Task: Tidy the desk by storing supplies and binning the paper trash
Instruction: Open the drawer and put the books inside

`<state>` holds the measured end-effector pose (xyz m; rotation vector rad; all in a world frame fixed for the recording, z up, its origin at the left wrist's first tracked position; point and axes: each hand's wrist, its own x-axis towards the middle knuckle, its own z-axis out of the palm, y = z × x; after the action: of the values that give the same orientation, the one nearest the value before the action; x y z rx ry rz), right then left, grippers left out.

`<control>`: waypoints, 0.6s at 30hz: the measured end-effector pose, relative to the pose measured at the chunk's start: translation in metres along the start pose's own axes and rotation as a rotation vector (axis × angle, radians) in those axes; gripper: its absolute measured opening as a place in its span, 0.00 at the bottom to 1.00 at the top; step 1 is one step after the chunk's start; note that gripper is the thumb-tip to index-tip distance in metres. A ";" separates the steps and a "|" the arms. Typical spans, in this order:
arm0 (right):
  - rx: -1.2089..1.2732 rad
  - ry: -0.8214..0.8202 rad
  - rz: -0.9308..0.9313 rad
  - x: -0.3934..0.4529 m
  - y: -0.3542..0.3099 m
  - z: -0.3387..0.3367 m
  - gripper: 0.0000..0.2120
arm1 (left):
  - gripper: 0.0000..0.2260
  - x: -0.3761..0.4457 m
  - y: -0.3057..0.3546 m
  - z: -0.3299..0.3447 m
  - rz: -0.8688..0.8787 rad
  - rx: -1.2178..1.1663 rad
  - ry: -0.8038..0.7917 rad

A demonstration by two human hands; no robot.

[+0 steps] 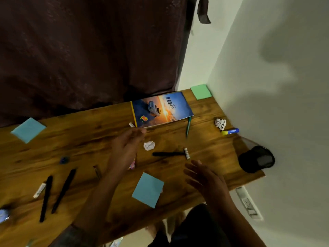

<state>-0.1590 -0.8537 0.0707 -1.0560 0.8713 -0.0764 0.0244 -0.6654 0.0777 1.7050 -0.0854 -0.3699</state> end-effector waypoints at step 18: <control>0.504 0.010 0.373 0.199 -0.042 0.091 0.17 | 0.14 0.266 -0.030 0.089 0.070 1.037 -0.153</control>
<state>0.0491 -0.8987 0.0049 -0.4150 0.9804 0.0128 0.2451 -0.8149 -0.0145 2.6789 -0.5193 -0.4364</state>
